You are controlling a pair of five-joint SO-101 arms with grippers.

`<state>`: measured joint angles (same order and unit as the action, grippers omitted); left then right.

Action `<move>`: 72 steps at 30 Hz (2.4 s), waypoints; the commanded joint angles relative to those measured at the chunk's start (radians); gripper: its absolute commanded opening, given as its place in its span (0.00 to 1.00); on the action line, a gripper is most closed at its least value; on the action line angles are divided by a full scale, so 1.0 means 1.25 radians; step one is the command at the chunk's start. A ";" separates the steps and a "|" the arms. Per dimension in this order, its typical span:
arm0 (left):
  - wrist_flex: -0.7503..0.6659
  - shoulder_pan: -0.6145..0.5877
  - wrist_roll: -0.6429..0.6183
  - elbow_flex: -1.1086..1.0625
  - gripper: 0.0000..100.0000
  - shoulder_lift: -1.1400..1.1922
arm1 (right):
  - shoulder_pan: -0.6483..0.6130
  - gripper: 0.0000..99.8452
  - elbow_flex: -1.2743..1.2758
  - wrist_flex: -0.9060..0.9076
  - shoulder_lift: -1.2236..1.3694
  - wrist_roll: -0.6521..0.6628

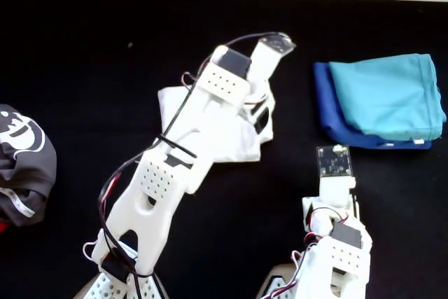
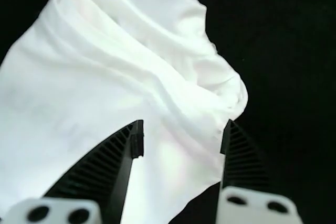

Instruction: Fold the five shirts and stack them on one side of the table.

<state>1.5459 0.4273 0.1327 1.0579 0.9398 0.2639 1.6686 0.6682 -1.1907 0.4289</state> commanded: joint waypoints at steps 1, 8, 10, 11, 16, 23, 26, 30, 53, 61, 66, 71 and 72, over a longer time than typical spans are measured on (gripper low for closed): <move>-0.036 0.001 -0.014 -0.034 0.25 -0.017 | 0.018 0.01 0.030 -0.028 -0.007 -0.009; -0.050 0.007 -0.014 -0.072 0.21 -0.017 | 0.018 0.01 0.030 -0.028 -0.007 -0.009; -0.050 0.015 -0.012 -0.069 0.13 -0.017 | 0.018 0.01 0.030 -0.028 -0.007 -0.009; -0.052 0.020 -0.012 -0.068 0.09 -0.017 | 0.018 0.01 0.030 -0.028 -0.007 -0.009; -0.101 0.041 -0.014 -0.068 0.01 -0.018 | 0.018 0.01 0.030 -0.028 -0.007 -0.009; -0.107 0.057 -0.014 -0.047 0.01 -0.024 | 0.018 0.01 0.030 -0.028 -0.007 -0.009; -0.079 0.058 -0.015 0.024 0.01 -0.024 | 0.018 0.01 0.030 -0.028 -0.007 -0.009; -0.012 0.052 -0.011 0.121 0.01 -0.018 | 0.018 0.01 0.030 -0.028 -0.007 -0.009; -0.101 0.033 -0.015 0.068 0.01 -0.020 | 0.018 0.01 0.030 -0.028 -0.007 -0.009; -0.131 0.053 -0.015 0.114 0.01 -0.018 | 0.018 0.01 0.030 -0.028 -0.007 -0.009; -0.169 0.063 -0.015 0.117 0.01 -0.018 | 0.018 0.01 0.030 -0.028 -0.007 -0.009; -0.200 0.085 -0.015 0.112 0.08 -0.017 | 0.018 0.01 0.030 -0.028 -0.007 -0.009; -0.206 0.088 -0.015 0.110 0.11 -0.015 | 0.018 0.01 0.030 -0.028 -0.007 -0.009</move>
<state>1.3188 0.5148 0.1220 1.1607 0.9398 0.2639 1.6686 0.6682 -1.1907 0.4289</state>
